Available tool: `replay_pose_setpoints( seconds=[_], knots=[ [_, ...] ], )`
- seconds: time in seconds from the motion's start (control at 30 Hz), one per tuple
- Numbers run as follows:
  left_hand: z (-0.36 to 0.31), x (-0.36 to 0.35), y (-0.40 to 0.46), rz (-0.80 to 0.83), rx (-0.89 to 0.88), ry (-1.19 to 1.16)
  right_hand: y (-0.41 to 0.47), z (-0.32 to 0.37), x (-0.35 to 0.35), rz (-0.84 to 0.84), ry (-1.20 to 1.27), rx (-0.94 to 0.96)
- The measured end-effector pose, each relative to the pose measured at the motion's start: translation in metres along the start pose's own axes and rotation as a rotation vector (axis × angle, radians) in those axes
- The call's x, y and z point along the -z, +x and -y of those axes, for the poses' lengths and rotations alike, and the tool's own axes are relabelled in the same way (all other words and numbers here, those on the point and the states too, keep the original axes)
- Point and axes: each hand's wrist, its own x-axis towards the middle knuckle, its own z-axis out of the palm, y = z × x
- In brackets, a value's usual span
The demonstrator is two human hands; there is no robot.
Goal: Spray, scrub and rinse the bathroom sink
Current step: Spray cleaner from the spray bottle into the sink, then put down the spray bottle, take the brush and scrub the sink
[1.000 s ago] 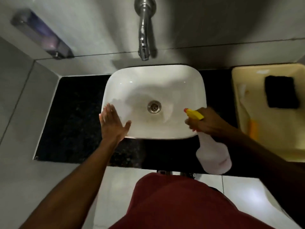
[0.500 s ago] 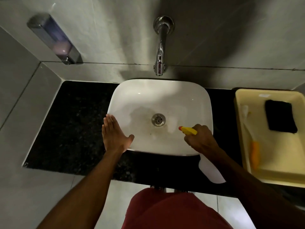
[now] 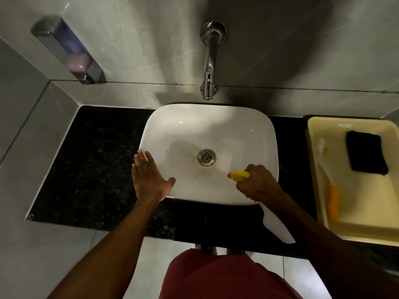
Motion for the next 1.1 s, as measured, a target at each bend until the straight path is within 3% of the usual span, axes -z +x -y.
replay_pose_setpoints(
  seconds=[0.17,0.3,0.47,0.57,0.7,0.87,1.03,1.1],
  knots=[
    [-0.001,0.001,0.000,0.000,-0.001,0.002,-0.002,0.008,-0.008,-0.005,-0.037,0.113],
    [0.000,0.003,-0.001,0.001,-0.006,0.003,-0.007,0.016,-0.010,-0.112,0.001,0.082],
    [0.001,0.002,-0.002,0.002,-0.012,0.019,-0.024,0.005,-0.001,-0.058,0.050,-0.011],
    [-0.001,0.005,-0.004,0.015,-0.012,0.018,-0.047,-0.022,0.017,-0.077,0.206,0.085],
    [-0.028,0.016,-0.019,-0.092,-0.011,-0.057,-0.089,-0.085,0.063,-0.270,0.591,0.121],
    [-0.152,0.011,-0.063,-0.236,-0.332,-0.290,-0.124,-0.154,0.112,-0.701,1.019,-0.118],
    [-0.290,-0.017,-0.131,-0.114,-0.657,-0.394,-0.096,-0.218,0.138,-1.110,1.190,-0.326],
    [-0.327,-0.031,-0.153,-0.043,-0.725,-0.317,-0.078,-0.250,0.140,-1.073,1.159,-0.364]
  ],
)
